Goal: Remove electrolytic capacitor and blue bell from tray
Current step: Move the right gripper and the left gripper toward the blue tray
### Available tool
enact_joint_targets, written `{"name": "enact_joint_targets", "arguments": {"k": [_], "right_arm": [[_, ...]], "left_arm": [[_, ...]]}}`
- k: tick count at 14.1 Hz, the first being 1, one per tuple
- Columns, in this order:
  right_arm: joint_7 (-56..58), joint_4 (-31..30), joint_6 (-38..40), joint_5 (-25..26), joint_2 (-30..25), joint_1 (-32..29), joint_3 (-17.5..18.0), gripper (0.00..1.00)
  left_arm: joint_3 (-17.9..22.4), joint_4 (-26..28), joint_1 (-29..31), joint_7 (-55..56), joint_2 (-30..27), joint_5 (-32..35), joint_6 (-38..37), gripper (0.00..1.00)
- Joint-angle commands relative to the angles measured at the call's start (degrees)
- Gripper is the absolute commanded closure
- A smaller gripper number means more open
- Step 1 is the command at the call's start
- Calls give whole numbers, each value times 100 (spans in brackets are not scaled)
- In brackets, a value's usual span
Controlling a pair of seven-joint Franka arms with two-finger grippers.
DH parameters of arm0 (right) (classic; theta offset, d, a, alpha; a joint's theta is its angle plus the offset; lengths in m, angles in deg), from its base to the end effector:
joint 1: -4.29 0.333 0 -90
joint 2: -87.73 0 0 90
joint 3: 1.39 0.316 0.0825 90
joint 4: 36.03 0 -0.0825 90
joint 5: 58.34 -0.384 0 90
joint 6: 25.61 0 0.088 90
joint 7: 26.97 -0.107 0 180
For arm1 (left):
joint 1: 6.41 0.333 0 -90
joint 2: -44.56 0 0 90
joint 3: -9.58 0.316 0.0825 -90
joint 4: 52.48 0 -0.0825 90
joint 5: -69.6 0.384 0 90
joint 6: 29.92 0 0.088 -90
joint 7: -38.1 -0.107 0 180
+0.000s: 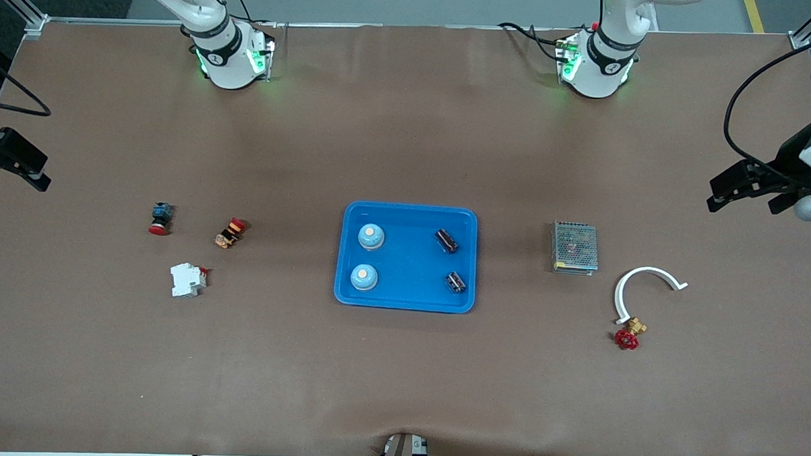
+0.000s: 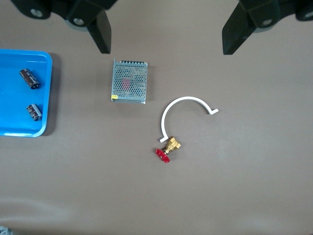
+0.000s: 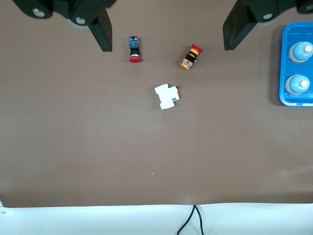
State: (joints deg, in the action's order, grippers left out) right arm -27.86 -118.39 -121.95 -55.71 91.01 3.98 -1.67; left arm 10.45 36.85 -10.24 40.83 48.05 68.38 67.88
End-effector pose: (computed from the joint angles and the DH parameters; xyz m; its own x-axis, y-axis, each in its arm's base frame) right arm 0.5833 -0.0103 0.6665 0.9823 -0.0205 0.1862 -0.0290 -0.9986 0.0431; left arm 0.5852 -0.0325 0.6080 0.9963 -0.0011 0.0857 -0.0032 -0.9997 0.0245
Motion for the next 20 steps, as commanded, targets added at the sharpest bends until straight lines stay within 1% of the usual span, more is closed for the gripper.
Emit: {"name": "enact_joint_targets", "arguments": {"k": [1,7,8,10,12,14,16,17,18,20], "right_arm": [[44,-9,-16,-79,-11,-13,2,0],[-139,-272,-156,-114,33,101,11,0],[-305,-377,-200,-140,59,162,11,0],[-718,-693,-497,-149,68,329,2,0],[-1228,-1272,-1024,-149,77,504,2,0],[-1291,-1782,-1551,-149,155,602,2,0],[-1361,-1872,-1703,-201,444,637,11,0],[-1440,-1872,-1756,-367,585,690,11,0],[-1467,-1872,-1860,-499,726,716,2,0],[-1537,-1872,-2124,-527,1033,821,2,0]], "left_arm": [[-26,-144,-12,95,370,95,-86,0],[-61,-118,-82,139,679,42,-69,0],[-78,-118,-91,400,688,34,-86,0],[-349,-92,-266,1383,688,34,-104,0],[-657,-109,-546,2253,784,42,-95,0],[-746,-136,-933,3167,951,60,-60,0],[-755,-144,-1329,3828,1144,42,-33,0],[-755,-144,-1531,4144,1258,42,10,0],[-755,-144,-1715,4417,1346,42,115,0],[-755,-136,-1971,4892,1592,34,527,0]]}}
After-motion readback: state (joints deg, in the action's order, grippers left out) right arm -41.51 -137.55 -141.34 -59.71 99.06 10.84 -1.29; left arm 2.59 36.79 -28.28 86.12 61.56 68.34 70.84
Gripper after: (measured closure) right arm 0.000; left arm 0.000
